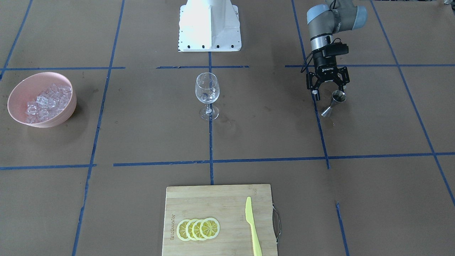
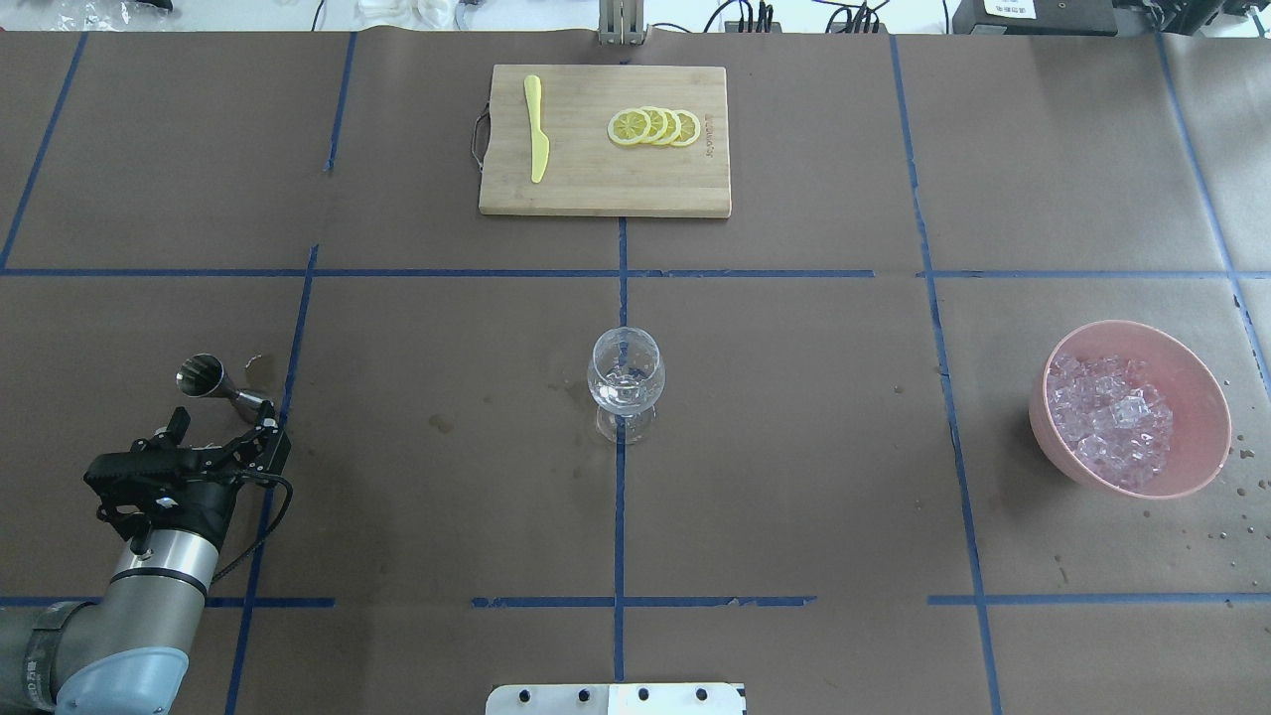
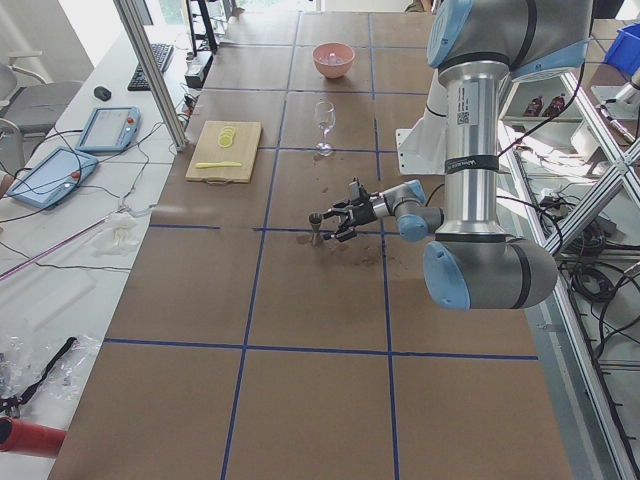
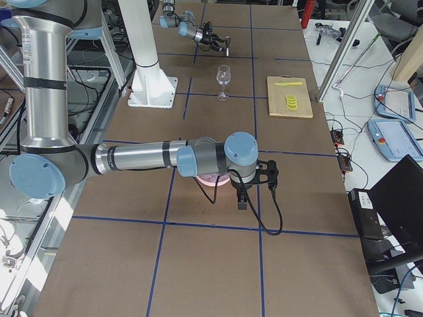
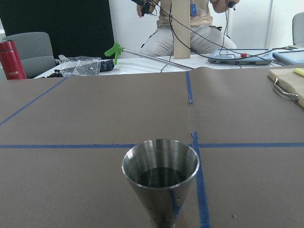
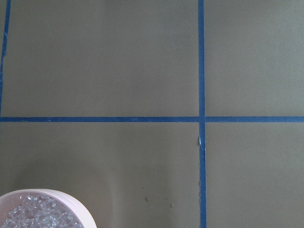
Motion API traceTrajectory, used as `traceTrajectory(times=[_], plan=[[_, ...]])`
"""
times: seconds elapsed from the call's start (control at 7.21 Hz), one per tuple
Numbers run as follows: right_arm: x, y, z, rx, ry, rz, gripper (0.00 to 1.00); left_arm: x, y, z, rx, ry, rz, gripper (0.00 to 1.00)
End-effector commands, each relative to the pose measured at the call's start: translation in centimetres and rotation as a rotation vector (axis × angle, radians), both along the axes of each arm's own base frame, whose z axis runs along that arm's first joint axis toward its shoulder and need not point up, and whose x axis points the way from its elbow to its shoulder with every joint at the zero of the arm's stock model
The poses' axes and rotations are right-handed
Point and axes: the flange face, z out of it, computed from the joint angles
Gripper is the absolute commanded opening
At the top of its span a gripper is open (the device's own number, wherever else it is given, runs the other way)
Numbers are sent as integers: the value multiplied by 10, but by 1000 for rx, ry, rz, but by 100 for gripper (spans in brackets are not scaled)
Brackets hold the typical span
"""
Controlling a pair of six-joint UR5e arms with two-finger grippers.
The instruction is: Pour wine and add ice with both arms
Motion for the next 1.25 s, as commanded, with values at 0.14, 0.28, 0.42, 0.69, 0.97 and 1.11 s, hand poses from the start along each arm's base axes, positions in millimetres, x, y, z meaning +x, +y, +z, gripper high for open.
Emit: traceTrajectory(times=[0.14, 0.28, 0.42, 0.69, 0.97, 1.11], plan=[[-4, -1, -1, 0, -5, -6, 100, 15, -15, 9, 1, -11, -31, 91], [-4, -1, -3, 5, -5, -6, 100, 14, -21, 7, 2, -6, -43, 91], [-5, -1, -5, 10, -5, -8, 100, 10, -29, 6, 3, -3, -61, 91], [-8, -1, -8, 16, -7, -14, 100, 11, -32, 13, -1, -14, -65, 77], [-9, -1, -9, 17, -7, -16, 100, 14, -32, 12, -2, -9, -65, 66], [-9, -1, -9, 17, -7, -16, 100, 14, -33, 11, -3, -7, -66, 55]])
